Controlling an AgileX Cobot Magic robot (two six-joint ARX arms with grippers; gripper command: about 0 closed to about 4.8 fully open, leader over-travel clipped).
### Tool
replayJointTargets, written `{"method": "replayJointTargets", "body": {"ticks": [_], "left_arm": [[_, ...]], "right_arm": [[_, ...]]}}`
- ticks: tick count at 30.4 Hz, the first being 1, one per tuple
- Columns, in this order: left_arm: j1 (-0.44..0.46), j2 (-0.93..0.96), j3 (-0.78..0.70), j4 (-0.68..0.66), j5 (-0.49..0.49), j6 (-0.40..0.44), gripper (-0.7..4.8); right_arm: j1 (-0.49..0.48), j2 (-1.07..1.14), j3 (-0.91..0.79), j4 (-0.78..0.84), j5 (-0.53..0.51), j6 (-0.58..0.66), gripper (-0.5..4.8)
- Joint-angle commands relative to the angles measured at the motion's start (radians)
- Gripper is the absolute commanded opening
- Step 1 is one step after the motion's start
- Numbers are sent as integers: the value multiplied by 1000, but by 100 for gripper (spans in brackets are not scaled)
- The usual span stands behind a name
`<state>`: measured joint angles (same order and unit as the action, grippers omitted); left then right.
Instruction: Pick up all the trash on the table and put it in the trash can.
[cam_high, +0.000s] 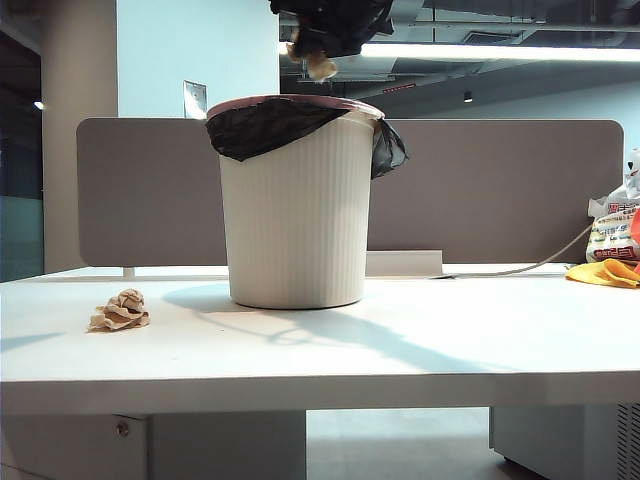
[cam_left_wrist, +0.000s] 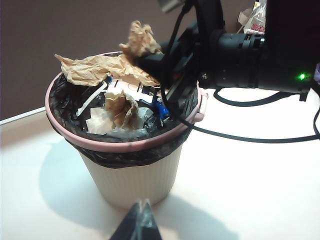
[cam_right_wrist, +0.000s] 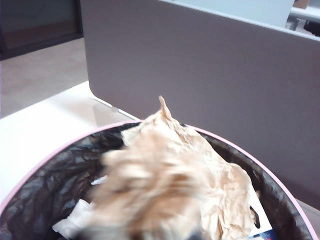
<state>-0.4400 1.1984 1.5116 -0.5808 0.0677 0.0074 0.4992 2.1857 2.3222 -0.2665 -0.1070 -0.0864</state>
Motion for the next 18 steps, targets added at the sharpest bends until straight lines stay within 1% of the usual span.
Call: {"method": "replayJointTargets", "body": {"ticks": [1, 9, 10, 11, 12, 14, 15, 16, 17, 18], "left_arm": [[2, -4, 6, 13, 0, 5, -5], [2, -7, 6, 2, 0, 4, -6], [2, -11, 6, -6, 0, 4, -5], [2, -18, 6, -14, 0, 3, -6], [2, -27, 6, -20, -2, 3, -6], [2, -49, 6, -25, -21, 3, -6], [2, -63, 6, -28, -32, 4, -5], [2, -77, 6, -32, -43, 4, -5], [2, -90, 6, -40, -48, 5, -6], [2, -103, 6, -51, -49, 5, -5]], "right_arm": [[2, -8, 5, 3, -2, 3, 454], [3, -19, 5, -55, 12, 3, 454], [5, -26, 5, -71, 12, 3, 451], [7, -38, 5, -89, 11, 3, 427], [11, -50, 5, -104, 4, 3, 366], [21, -84, 5, -135, -19, 0, 95], [25, -103, 5, -148, -36, -6, -22], [33, -118, 5, -154, -52, -7, 9], [40, -134, 5, -163, -58, -4, -9], [51, -151, 5, -176, -70, 10, -9]]}}
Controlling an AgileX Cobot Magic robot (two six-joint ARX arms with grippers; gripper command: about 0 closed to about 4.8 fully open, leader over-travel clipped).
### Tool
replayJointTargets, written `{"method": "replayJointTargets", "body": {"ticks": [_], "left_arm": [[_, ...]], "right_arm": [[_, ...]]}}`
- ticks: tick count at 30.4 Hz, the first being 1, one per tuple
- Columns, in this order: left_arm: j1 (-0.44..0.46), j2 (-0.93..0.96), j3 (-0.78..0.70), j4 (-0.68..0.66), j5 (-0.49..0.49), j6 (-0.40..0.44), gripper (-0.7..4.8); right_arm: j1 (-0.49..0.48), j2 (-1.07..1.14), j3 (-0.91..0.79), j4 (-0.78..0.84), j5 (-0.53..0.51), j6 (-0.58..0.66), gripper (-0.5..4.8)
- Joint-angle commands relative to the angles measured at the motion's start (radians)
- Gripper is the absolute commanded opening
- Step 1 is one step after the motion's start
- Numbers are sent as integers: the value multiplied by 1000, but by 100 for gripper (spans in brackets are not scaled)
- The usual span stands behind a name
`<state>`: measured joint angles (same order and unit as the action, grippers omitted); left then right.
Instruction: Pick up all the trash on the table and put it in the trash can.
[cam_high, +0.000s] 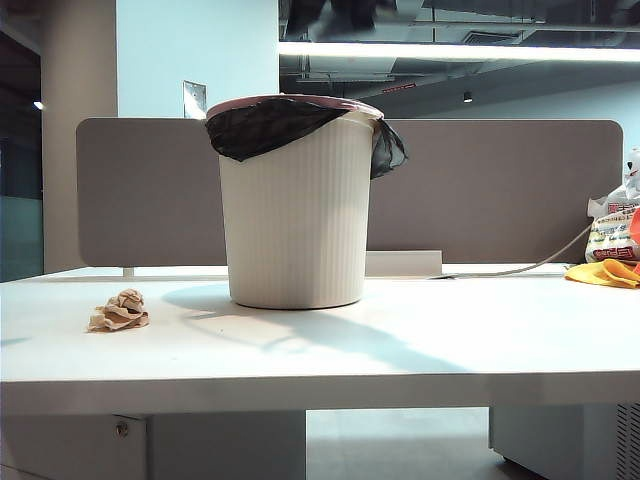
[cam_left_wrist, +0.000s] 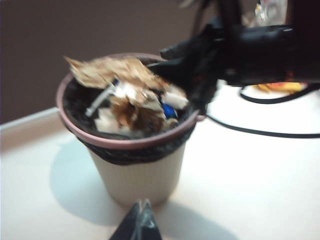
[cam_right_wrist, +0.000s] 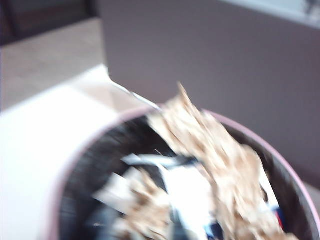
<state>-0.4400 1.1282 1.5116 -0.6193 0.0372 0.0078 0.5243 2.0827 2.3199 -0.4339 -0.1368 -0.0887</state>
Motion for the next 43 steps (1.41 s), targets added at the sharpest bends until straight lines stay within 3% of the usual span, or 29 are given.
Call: {"method": "replayJointTargets", "body": {"ticks": [1, 4, 7, 12, 18, 29, 30, 31, 32, 33, 34, 36, 40, 43], "left_arm": [[2, -46, 6, -27, -18, 4, -6], [2, -93, 5, -121, -34, 4, -5], [2, -153, -8, -223, -120, 21, -5], [2, -283, -116, -195, -150, 19, -6], [2, -450, -251, -254, -156, -13, -5], [2, -532, -400, -287, -156, -95, -5], [2, -532, -400, -284, -157, -94, -6], [2, -532, -400, -281, -157, -94, -6], [2, -532, -400, -280, -158, -94, -6], [2, -532, -400, -281, -158, -94, -6], [2, -532, -400, -283, -157, -94, -5], [2, -532, -400, -287, -157, -94, -5], [2, -532, -400, -289, -157, -94, -5], [2, -532, -400, -295, -157, -94, -5]], "right_arm": [[37, -64, 7, -22, -47, 21, -9], [98, -101, 7, -81, -48, 11, -9], [169, -113, 5, -126, -48, -9, -9], [235, -111, -69, -58, -45, 17, -9], [249, -89, -263, 146, -50, 110, -9], [262, 134, -281, 148, -108, 137, -8], [262, 154, -281, 151, -116, 137, 17], [262, 169, -281, 154, -131, 135, 90], [262, 188, -281, 164, -149, 134, 225], [262, 204, -280, 173, -158, 135, 314], [262, 217, -280, 176, -157, 140, 354], [262, 245, -280, 177, -154, 142, 362], [262, 286, -279, 177, -148, 150, 435], [263, 310, -279, 185, -133, 163, 442]]}}
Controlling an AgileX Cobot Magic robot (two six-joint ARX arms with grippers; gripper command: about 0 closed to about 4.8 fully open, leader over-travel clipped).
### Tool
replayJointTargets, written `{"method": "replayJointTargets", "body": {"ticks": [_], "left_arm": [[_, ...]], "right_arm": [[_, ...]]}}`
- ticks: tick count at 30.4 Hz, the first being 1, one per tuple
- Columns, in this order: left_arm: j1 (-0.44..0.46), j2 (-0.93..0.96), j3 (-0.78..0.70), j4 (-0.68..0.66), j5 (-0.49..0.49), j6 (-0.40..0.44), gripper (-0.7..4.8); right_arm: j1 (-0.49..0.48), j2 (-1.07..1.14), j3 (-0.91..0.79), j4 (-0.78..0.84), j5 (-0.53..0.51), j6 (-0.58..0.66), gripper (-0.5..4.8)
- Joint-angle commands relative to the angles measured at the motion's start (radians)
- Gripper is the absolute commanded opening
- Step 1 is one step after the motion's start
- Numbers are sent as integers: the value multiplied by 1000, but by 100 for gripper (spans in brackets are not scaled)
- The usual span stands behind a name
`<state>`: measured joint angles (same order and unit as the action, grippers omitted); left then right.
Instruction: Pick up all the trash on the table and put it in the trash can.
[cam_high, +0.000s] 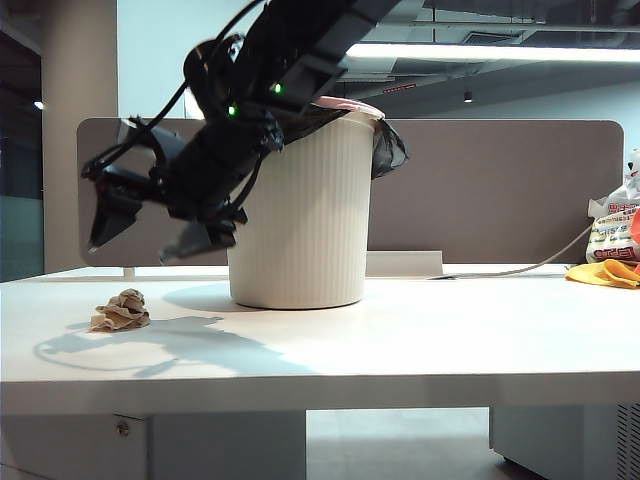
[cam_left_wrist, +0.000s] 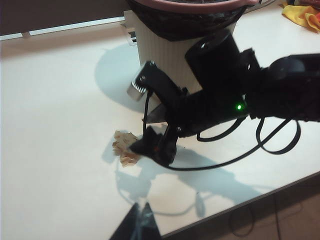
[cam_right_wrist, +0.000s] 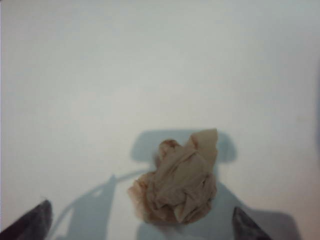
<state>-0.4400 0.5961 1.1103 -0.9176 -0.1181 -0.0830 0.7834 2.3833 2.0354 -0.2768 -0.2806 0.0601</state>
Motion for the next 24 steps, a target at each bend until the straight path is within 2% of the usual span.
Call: {"method": "replayJointTargets", "body": {"ticks": [1, 8, 12, 14, 17, 18, 24], "left_arm": [[2, 0, 1, -1, -2, -3, -5], [2, 0, 1, -3, -2, -3, -6], [2, 0, 2, -16, -2, -3, -6], [2, 0, 2, -35, -1, -3, -5], [2, 0, 2, -66, -1, -3, -6], [2, 0, 2, -72, -2, -3, -6], [2, -1, 2, -65, -1, -3, -6]], "right_arm": [[6, 18, 5, 32, 13, 16, 442], [14, 74, 6, 100, 44, 33, 437], [9, 121, 42, 116, 78, 76, 388], [8, 138, 68, 106, 78, 76, 310], [8, 149, 93, 102, 80, 76, 44], [10, 149, 93, 111, 80, 75, -13], [10, 111, 93, 74, 77, 66, -6]]}}
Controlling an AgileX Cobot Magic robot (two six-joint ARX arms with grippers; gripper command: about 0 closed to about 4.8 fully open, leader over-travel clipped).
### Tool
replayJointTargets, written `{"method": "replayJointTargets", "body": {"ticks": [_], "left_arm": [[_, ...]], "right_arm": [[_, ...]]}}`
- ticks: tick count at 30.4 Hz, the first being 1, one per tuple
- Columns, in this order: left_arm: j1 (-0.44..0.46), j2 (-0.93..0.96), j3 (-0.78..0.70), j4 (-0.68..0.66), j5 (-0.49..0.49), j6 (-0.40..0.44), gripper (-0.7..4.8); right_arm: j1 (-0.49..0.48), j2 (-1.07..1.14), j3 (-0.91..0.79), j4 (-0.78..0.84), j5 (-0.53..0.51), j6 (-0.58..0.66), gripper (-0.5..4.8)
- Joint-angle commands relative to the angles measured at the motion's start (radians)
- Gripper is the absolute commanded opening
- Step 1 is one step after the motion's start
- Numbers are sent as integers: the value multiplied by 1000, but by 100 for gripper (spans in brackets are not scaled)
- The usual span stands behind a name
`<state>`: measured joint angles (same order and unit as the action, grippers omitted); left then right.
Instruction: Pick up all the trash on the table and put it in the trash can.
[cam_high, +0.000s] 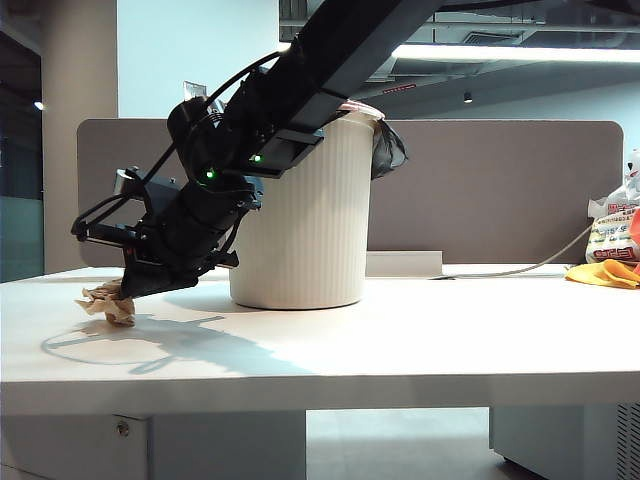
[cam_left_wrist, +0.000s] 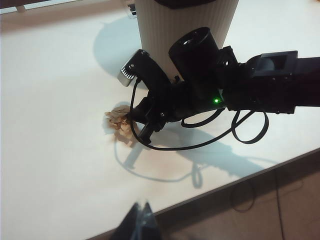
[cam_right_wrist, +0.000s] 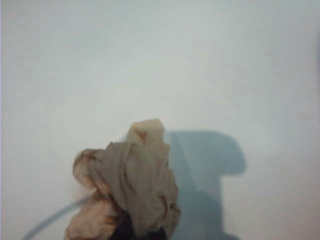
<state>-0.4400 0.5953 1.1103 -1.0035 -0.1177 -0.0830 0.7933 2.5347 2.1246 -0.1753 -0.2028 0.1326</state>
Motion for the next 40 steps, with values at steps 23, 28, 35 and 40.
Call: {"method": "replayJointTargets", "body": {"ticks": [23, 28, 35, 40], "left_arm": [[1, 306, 119, 580, 124, -3, -5], [1, 473, 288, 570, 123, 1, -6], [0, 633, 445, 563, 144, 4, -6], [0, 655, 448, 534, 149, 4, -5]], "right_arm": [[-225, -576, 240, -272, 29, -168, -5], [-316, -559, 240, -261, 28, -167, -5], [-367, -456, 240, -235, 20, -168, -5], [-367, -404, 240, -237, 17, -168, -3]]}}
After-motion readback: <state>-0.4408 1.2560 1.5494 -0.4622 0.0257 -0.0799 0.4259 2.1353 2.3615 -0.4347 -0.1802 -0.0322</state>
